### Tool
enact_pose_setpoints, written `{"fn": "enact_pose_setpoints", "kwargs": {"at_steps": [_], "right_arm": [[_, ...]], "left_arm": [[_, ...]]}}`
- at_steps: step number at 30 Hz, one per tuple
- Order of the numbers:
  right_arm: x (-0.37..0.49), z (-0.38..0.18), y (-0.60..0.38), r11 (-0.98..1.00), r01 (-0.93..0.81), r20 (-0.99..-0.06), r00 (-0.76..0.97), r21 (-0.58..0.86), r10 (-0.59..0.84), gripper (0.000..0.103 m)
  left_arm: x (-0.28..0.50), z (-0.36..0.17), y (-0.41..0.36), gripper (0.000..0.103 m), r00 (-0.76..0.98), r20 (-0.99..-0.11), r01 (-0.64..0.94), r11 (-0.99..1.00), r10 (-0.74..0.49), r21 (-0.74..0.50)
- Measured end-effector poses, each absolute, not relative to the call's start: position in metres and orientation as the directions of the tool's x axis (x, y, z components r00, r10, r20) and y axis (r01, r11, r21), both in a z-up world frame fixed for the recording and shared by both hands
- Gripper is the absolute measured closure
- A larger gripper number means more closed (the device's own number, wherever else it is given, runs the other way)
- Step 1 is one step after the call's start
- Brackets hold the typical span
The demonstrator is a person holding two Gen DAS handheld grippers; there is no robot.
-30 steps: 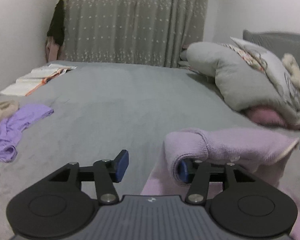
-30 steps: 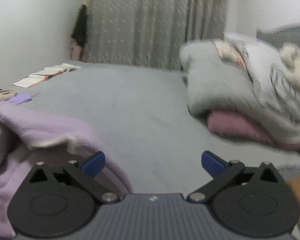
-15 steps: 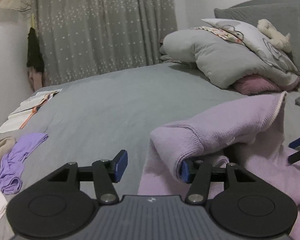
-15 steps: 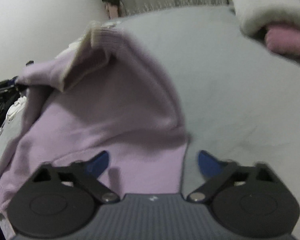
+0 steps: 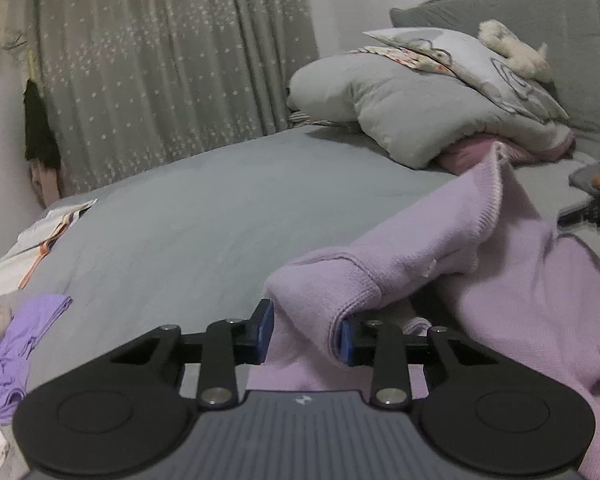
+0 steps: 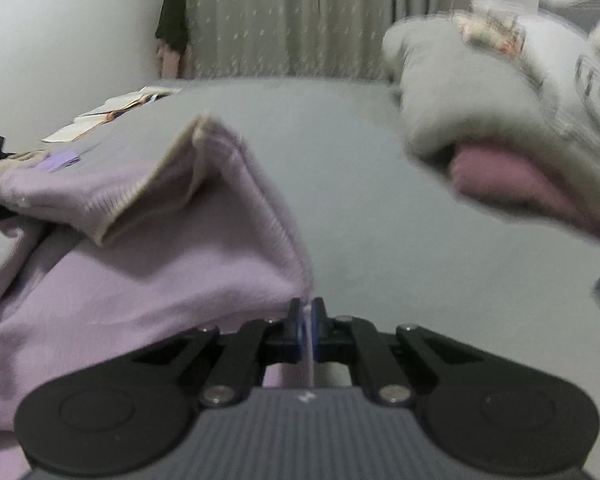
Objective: Fold clothes
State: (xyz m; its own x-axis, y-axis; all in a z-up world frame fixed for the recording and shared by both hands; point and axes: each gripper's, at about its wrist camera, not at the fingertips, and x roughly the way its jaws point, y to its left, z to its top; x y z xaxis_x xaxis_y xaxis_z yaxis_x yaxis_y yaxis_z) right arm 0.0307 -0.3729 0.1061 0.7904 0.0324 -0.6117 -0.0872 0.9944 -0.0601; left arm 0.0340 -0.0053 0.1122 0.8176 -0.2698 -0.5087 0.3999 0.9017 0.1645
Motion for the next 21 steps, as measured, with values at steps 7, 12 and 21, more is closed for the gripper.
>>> {"fn": "enact_pose_setpoints", "kwargs": {"at_steps": [7,12,21], "right_arm": [[0.022,0.098,-0.382,0.992,-0.078,-0.654,0.747,0.096,0.122,0.059],[0.033,0.062,-0.393,0.966,-0.109,-0.685,0.686,0.236,0.245,0.006],[0.048,0.03,-0.368,0.952,-0.253,-0.706,0.643,0.171,0.298,0.055]], "left_arm": [[0.041,0.105,-0.008,0.073,0.807,-0.525,0.402,0.902,-0.269,0.156],[0.04,0.104,-0.015,0.057,0.824,-0.501,0.415,0.885,-0.266,0.212],[0.045,0.093,-0.029,0.079,0.803,-0.512,0.484,0.835,-0.305,0.261]]}}
